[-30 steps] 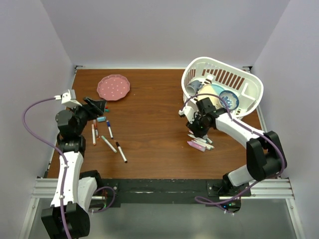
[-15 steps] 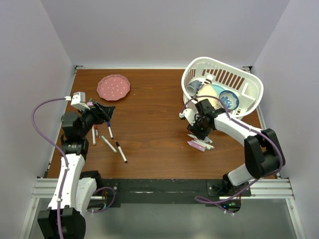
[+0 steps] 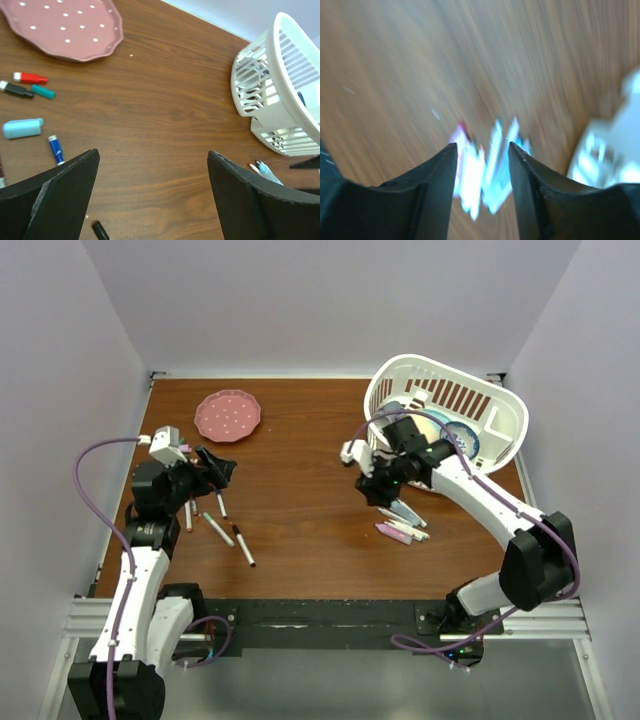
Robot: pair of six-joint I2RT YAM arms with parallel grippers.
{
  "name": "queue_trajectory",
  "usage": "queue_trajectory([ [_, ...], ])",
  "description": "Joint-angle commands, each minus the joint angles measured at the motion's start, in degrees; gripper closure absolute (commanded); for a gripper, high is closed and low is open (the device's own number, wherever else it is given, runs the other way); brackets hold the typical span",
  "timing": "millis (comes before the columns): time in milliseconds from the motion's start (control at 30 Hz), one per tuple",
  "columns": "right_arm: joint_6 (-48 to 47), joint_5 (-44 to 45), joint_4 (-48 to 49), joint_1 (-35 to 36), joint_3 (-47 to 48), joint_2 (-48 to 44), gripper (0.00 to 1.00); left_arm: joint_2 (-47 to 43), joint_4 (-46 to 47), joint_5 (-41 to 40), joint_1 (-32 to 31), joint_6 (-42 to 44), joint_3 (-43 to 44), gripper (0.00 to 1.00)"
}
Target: Open the pen caps
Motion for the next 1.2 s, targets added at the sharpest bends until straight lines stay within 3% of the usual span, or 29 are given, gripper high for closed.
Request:
queue_trajectory([
  [0, 4.2, -10.3, 4.6, 12.8, 4.6, 4.5, 0.46, -0.1, -8.7, -10.5, -0.1, -3.1, 5.5, 0.06],
  [100, 14.6, -5.8, 11.5, 21.0, 8.3, 12.0, 0.44, -1.2, -14.3, -17.5, -0.1, -5.8, 6.9, 0.08],
  [233, 26.4, -1.0, 13.7, 28.5, 17.9, 24.1, 0.42, -4.9, -18.5, -21.6, -0.1, -7.2, 8.0, 0.1],
  [300, 30.4, 2.4, 14.5, 32.4, 20.8, 27.0, 0.39, -7.8, -21.2, -25.4, -0.1, -7.5, 8.8, 0.1],
  [333, 33.4, 3.7, 15.0, 33.5, 23.2, 28.5, 0.33, -8.8, -22.2, -27.2, -0.1, -7.7, 9.1, 0.1],
  [433, 40.2, 10.9, 17.4, 37.2, 25.4, 32.4, 0.29, -12.5, -26.4, -33.7, -0.1, -8.6, 11.3, 0.11],
  [600, 45.3, 22.9, 15.9, 41.8, 31.2, 39.4, 0.25, -13.6, -29.8, -38.0, -0.1, -8.8, 14.7, 0.1],
  [867, 46.5, 27.9, 14.7, 44.0, 36.0, 44.5, 0.23, -14.3, -30.6, -36.9, -0.2, -8.2, 15.8, 0.1],
  [967, 45.9, 30.3, 14.1, 43.9, 35.8, 45.5, 0.3, -14.8, -30.8, -36.9, -0.1, -7.7, 15.7, 0.1],
  [1067, 44.0, 32.7, 14.9, 43.9, 32.5, 44.3, 0.45, -15.3, -31.4, -36.8, -0.1, -7.5, 15.0, 0.1],
  [1167, 41.9, 33.3, 16.1, 43.3, 28.1, 41.7, 0.7, -16.0, -31.4, -35.6, -0.1, -7.5, 14.2, 0.1],
])
